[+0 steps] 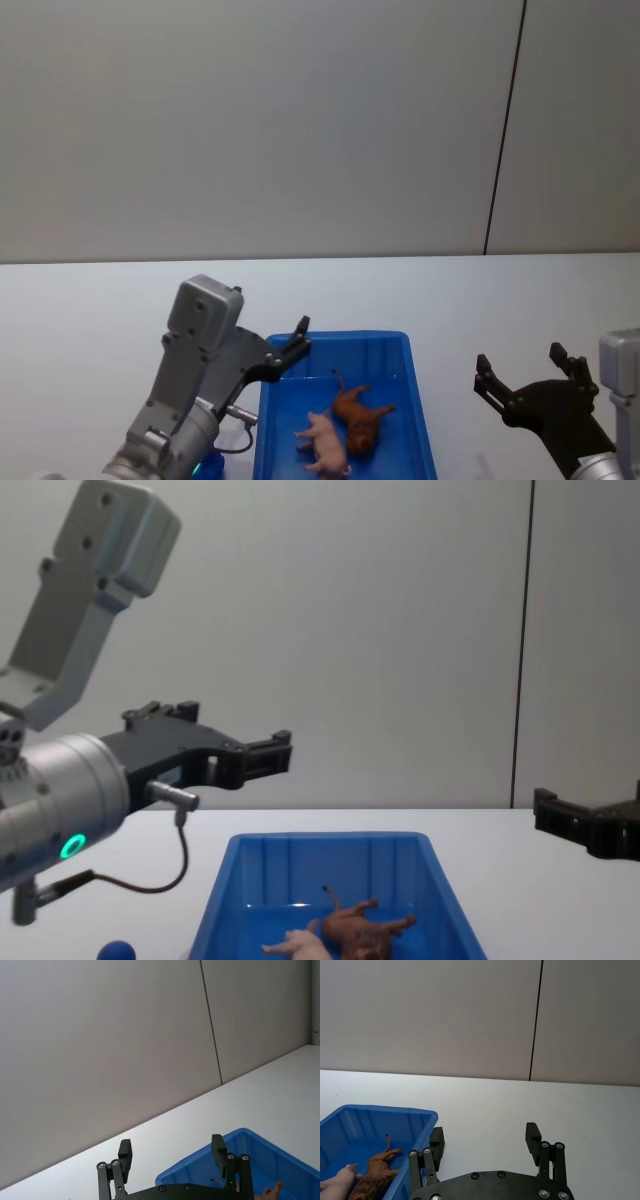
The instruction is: Pick up the two dolls from the table and place them into the box.
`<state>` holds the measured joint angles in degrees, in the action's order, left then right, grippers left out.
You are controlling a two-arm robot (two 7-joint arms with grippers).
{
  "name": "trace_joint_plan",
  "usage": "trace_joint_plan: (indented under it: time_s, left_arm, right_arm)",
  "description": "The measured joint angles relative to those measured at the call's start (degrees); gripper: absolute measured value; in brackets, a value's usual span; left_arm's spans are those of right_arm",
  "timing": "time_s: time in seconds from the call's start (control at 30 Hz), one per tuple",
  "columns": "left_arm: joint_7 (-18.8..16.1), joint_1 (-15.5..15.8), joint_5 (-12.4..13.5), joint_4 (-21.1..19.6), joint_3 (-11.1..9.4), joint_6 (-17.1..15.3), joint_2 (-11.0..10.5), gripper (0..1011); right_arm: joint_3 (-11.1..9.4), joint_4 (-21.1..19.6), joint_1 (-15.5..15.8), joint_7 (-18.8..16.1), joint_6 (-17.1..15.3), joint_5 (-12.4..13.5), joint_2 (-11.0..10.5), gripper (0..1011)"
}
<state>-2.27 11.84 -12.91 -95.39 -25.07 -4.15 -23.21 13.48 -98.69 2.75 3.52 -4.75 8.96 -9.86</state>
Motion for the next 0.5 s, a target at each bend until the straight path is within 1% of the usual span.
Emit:
trace_joint_plan:
  time_s: [0.17,0.27,0.3,0.5]
  left_arm:
    - [-1.4,-0.9,-1.2,-1.2,0.7,-2.1,-1.0,1001]
    - [-2.2,-1.7,-2.3,-2.0,1.3,-3.9,-1.8,1001]
    - [-2.2,-1.7,-2.3,-2.0,1.3,-3.9,-1.8,1001]
    - [-3.4,-3.1,-4.9,-3.4,2.5,-7.1,-3.5,1001]
  right_arm:
    - [0.0,0.0,0.0,0.1,0.0,0.0,0.0,1001]
    - [0.0,0.0,0.1,0.1,0.0,0.0,0.0,1001]
    - [0.0,-0.1,0.1,0.1,0.0,0.0,0.0,1001]
    - [0.0,-0.1,0.1,0.2,0.0,0.0,0.0,1001]
